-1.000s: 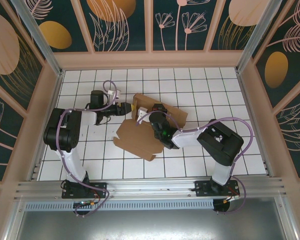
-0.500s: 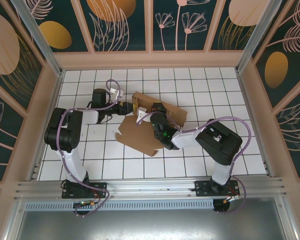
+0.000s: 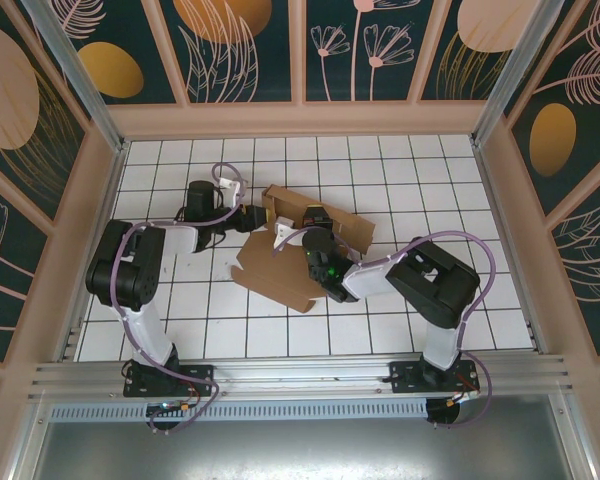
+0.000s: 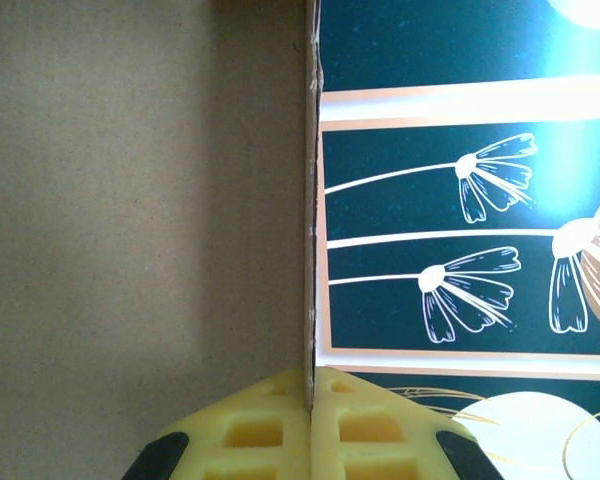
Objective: Fold the paper box
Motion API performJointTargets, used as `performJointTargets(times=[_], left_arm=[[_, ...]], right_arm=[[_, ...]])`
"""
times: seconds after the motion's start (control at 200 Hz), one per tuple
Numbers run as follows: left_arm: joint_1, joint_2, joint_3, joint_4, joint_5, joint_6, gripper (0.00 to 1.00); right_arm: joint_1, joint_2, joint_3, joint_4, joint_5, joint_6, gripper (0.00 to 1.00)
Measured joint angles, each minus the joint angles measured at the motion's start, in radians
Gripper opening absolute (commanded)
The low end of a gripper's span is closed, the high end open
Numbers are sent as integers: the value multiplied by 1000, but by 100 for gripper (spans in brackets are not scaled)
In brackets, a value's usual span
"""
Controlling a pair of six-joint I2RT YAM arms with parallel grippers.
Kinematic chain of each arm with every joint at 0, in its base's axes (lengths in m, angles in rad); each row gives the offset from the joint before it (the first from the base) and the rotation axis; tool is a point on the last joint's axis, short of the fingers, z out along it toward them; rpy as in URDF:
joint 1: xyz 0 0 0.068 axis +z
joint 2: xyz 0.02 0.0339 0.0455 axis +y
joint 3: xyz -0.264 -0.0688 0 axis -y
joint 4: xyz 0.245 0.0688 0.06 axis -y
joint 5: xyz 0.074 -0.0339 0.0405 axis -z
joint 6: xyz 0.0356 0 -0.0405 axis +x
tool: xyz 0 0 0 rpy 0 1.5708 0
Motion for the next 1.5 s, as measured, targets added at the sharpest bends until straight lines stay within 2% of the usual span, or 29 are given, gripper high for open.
performJointTargets(times=[0.195, 0.621, 0.861, 1.261, 1.501], left_arm=[[0, 0, 0, 0, -13, -3, 43], [-40, 0, 12, -23, -50, 13, 43], [-67, 0, 14, -24, -94, 35, 48], [-72, 0, 14, -22, -113, 40, 44], [-90, 0, 14, -7, -143, 25, 45]], right_arm=[[0, 8, -1, 0, 1, 4, 0], [4, 9, 2, -3, 9, 47, 0], [8, 9, 15, -27, 20, 66, 0], [13, 9, 29, -54, 26, 92, 0], [15, 9, 37, -72, 37, 110, 0]])
